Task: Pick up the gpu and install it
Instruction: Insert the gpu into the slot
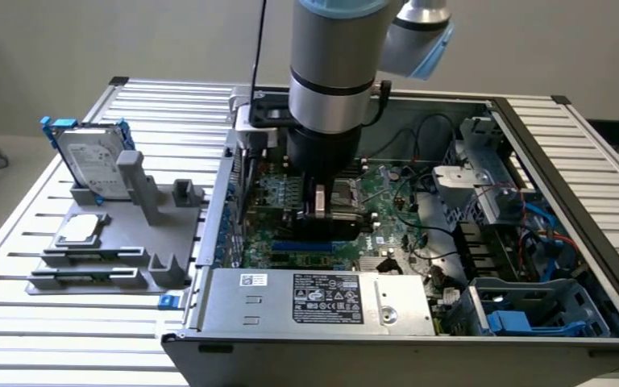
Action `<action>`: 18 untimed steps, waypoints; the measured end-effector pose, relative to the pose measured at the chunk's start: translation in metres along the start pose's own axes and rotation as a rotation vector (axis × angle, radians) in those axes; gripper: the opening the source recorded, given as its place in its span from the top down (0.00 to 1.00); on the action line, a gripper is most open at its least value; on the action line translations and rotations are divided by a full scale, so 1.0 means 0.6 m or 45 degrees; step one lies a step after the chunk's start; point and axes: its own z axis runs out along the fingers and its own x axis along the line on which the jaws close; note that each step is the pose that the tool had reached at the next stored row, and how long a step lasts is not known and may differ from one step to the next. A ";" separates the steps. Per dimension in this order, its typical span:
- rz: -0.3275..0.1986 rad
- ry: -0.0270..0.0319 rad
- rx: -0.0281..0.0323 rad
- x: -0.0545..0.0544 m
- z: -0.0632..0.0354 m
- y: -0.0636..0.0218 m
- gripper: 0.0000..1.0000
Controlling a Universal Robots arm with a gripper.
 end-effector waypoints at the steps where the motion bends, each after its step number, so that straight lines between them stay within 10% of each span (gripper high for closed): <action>1: 0.000 0.0002 0.0000 0.000 0.001 0.001 0.74; 18: -0.001 0.0002 -0.0001 0.001 0.018 0.007 0.74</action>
